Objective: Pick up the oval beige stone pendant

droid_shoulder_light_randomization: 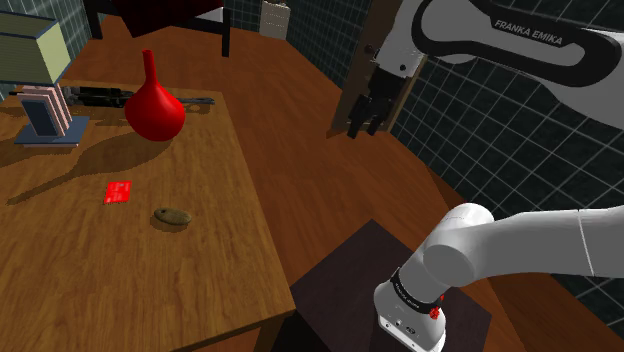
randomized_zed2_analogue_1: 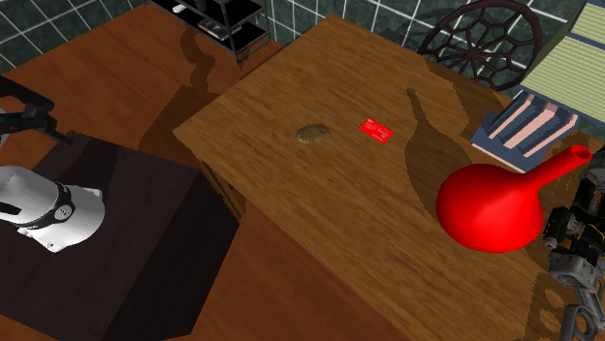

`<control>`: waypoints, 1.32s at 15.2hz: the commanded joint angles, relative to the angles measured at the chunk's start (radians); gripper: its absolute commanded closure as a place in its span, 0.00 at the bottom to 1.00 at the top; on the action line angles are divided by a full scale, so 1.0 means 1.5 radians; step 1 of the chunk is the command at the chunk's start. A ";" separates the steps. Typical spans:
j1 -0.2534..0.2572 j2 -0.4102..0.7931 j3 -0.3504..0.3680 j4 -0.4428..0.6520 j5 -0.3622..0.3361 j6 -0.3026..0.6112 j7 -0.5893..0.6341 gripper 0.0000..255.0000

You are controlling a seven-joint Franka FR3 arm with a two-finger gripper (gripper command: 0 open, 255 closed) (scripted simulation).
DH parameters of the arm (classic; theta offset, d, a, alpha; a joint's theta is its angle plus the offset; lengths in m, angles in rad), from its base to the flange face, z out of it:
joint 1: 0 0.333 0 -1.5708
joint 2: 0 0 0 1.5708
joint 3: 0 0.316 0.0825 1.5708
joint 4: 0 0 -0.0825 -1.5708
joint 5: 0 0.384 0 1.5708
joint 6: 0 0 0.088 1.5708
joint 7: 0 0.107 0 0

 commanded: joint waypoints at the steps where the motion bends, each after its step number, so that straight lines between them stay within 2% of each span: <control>1: 0.000 0.000 0.000 0.000 0.000 0.000 0.000 0.00; 11: 0.043 0.166 0.110 0.017 0.036 0.152 0.084 0.00; 20: 0.068 0.362 0.198 0.101 0.013 0.260 0.173 0.00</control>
